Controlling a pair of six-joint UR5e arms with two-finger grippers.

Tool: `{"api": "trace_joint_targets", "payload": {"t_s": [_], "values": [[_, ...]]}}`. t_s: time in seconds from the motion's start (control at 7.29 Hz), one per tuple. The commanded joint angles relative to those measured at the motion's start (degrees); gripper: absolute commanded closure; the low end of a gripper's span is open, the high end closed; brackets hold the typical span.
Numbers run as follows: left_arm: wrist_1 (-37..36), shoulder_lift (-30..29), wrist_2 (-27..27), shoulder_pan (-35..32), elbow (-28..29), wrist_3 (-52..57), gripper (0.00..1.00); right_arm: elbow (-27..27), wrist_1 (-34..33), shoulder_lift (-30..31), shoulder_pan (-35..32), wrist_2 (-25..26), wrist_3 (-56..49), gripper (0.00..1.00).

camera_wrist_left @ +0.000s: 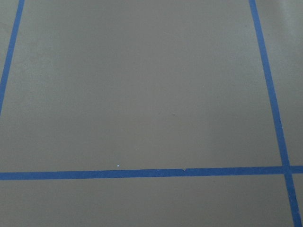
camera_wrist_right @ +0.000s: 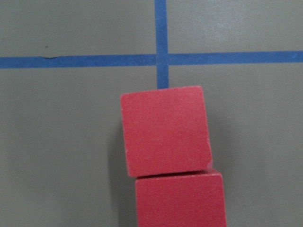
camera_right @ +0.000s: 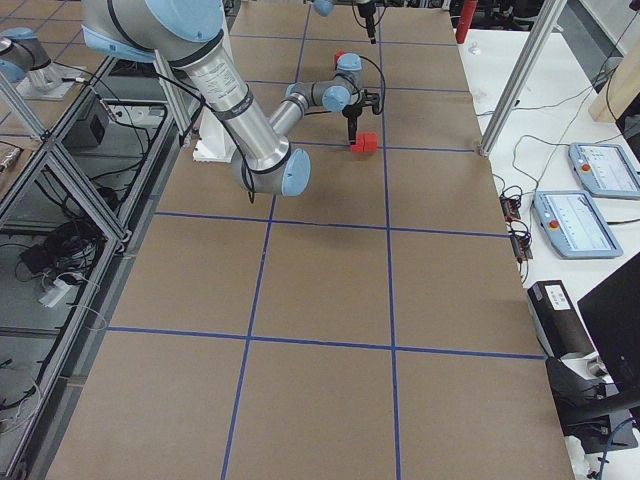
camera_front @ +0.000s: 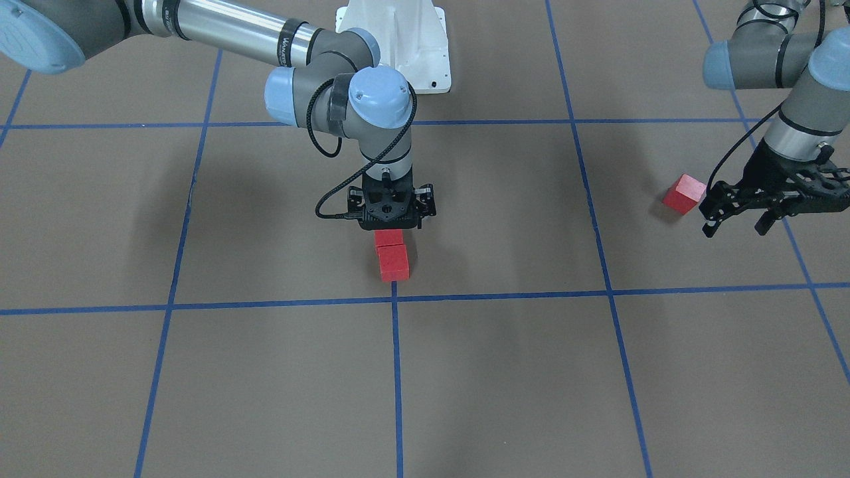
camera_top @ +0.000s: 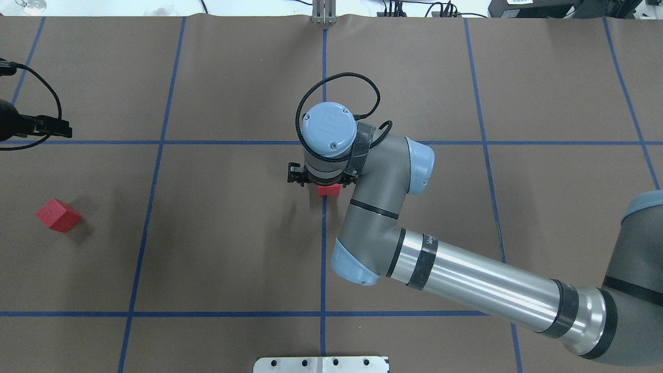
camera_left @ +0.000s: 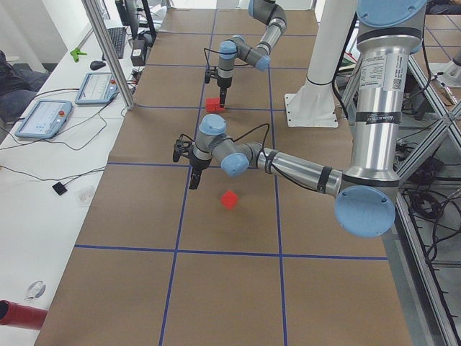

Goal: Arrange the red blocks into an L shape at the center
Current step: 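Lower the red cube beside the central cube, nearer the robot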

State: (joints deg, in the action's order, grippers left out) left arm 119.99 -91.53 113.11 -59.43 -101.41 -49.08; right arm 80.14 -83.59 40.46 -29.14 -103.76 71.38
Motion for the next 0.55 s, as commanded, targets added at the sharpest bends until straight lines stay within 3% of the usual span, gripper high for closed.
{"api": "trace_joint_targets", "payload": {"t_s": [0.0, 0.14, 0.41], "values": [[0.50, 1.78, 0.09, 0.10, -0.98, -3.82, 0.00, 7.27, -0.26, 3.81, -3.28, -2.13, -0.62, 0.01], [5.64, 5.54, 0.09, 0.27, -0.81, -6.44, 0.00, 10.88, -0.26, 6.28, -5.30, -4.24, -1.76, 0.01], [11.30, 10.31, 0.01, 1.06, -0.63, -9.20, 0.00, 13.19, -0.44, 7.09, -9.08, -7.67, -1.95, 0.01]]}}
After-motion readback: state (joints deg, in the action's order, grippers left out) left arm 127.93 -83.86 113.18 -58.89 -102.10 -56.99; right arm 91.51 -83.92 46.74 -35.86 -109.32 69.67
